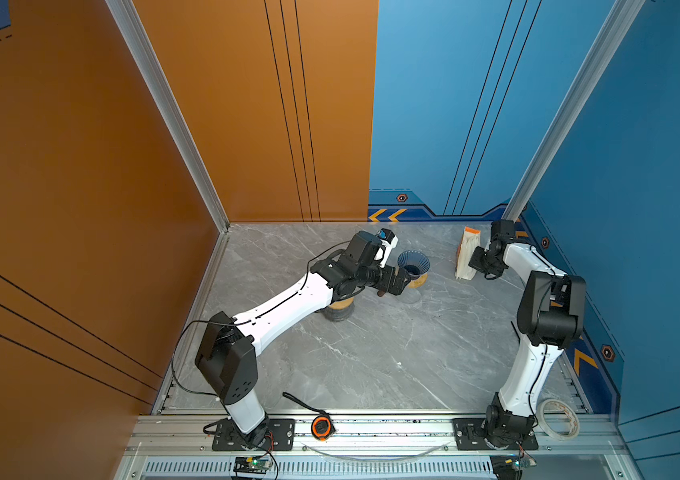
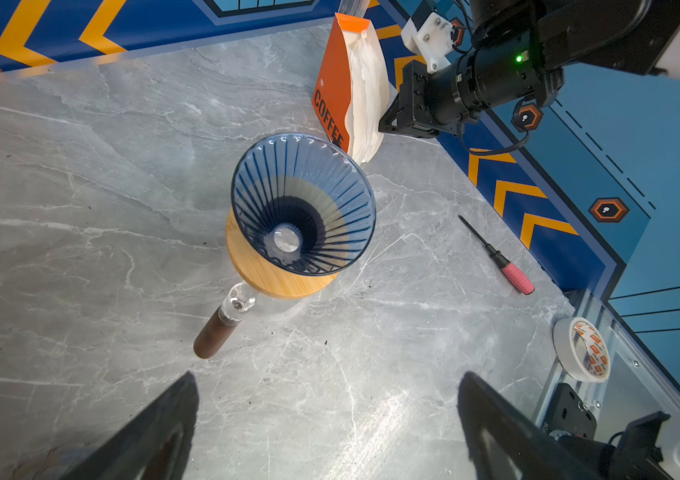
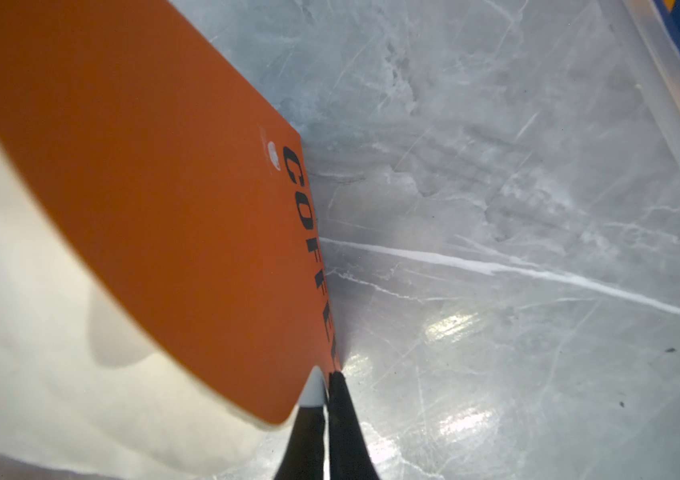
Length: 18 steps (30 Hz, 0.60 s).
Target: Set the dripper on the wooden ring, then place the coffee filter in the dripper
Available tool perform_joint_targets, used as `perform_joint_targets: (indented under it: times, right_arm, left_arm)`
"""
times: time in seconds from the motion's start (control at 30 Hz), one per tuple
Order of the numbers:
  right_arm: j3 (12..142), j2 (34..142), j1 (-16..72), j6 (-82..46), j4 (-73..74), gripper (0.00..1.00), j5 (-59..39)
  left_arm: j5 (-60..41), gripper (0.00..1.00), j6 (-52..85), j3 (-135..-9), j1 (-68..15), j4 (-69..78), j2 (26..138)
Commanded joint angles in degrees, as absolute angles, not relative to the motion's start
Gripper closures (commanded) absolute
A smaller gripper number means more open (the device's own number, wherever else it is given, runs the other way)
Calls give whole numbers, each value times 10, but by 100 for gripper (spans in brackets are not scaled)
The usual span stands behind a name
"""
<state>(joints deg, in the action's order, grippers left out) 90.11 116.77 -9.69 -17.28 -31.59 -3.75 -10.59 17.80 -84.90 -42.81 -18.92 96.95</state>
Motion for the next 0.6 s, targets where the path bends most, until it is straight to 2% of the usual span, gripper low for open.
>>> perform_joint_targets:
  times: [0.0, 0.17, 0.57]
  right_arm:
    - [923, 1139, -92, -143, -350, 100, -7]
    - [923, 1134, -91, -120, -360, 99, 9]
    - [920, 1110, -86, -128, -373, 87, -13]
  left_arm:
    - [-117, 2, 177, -865, -425, -197, 978]
    - [-118, 2, 176, -865, -425, -197, 978]
    - [-117, 2, 175, -868, -425, -196, 974]
